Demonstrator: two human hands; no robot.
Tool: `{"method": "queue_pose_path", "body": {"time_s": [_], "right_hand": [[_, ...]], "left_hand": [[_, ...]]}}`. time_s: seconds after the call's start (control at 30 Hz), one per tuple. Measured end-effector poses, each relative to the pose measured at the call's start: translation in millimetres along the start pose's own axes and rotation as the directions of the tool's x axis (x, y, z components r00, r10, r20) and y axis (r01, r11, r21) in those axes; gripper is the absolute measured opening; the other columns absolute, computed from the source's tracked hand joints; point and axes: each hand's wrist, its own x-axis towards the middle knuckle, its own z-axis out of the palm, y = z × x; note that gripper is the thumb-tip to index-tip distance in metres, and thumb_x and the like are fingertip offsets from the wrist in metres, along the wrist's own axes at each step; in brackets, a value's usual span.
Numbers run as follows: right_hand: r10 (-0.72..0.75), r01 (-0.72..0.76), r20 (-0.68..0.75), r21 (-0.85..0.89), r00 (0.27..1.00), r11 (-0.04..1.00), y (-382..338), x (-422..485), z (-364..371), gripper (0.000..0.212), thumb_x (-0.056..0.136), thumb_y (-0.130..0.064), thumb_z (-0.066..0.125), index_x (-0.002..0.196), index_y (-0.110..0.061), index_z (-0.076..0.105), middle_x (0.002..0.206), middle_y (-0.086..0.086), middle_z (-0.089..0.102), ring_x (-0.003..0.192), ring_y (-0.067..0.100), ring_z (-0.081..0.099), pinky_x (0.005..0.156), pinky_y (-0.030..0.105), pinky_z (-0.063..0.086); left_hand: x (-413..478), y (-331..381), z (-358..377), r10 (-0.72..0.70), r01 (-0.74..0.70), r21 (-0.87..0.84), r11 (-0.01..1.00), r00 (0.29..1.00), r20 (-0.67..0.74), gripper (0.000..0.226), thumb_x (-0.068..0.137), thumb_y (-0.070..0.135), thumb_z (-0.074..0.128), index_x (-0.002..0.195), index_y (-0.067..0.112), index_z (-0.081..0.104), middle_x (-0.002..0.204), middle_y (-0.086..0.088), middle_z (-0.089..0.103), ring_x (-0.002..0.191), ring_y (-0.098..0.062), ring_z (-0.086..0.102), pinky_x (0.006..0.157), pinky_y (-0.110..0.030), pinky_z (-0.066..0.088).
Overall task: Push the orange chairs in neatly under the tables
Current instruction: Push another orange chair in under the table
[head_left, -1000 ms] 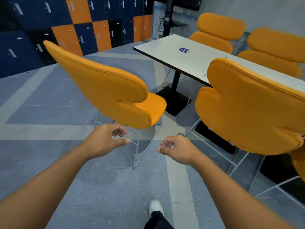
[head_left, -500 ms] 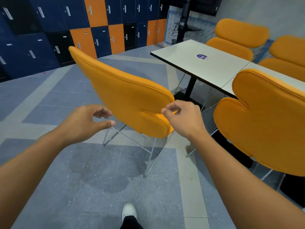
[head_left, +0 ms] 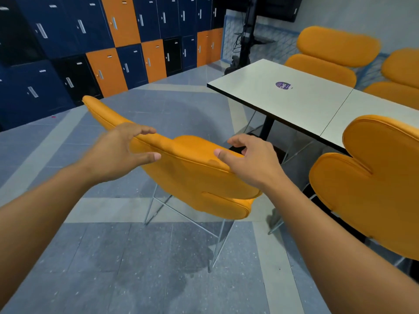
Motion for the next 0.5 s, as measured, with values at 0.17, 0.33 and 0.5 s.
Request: {"method": "queue_pose_path", "body": {"time_s": [0.17,0.33,0.5], "right_hand": [[0.002,0.000,0.151,-0.010,0.989,1.000,-14.9,23.8,15.8,0.078,0.075,-0.081,0.061,0.138,-0.036,0.055,0.142,-0.007,0.058,0.130,0.021,0.052,0.105,0.053,0.045],[0.046,-0.029,0.275,-0.064,0.960,0.998,-33.1,37.0,35.0,0.092,0.066,-0.088,0.061,0.144,-0.041,0.049,0.149,-0.010,0.051,0.135,0.021,0.047,0.105,0.047,0.046],[0.200,-0.104,0.277,-0.327,0.940,0.939,-53.7,41.3,57.3,0.090,0.066,-0.089,0.059,0.141,-0.038,0.052,0.142,-0.008,0.056,0.127,0.021,0.052,0.087,0.038,0.045]], "left_hand": [[43.0,-31.4,3.5,0.044,-0.061,0.121,0.991,0.989,0.142,0.091,0.064,0.065,0.069,0.143,0.034,0.038,0.152,0.000,0.037,0.144,-0.024,0.026,0.116,-0.052,0.025],[67.2,-62.5,14.2,0.089,-0.137,0.209,0.968,0.970,0.226,0.094,0.061,0.080,0.059,0.142,0.035,0.042,0.151,0.004,0.039,0.147,-0.026,0.018,0.115,-0.059,0.012],[87.1,-91.2,15.6,0.261,-0.293,0.151,0.944,0.944,0.200,0.080,0.061,0.085,0.045,0.127,0.040,0.054,0.128,0.010,0.059,0.121,-0.019,0.050,0.109,-0.054,0.028]]}}
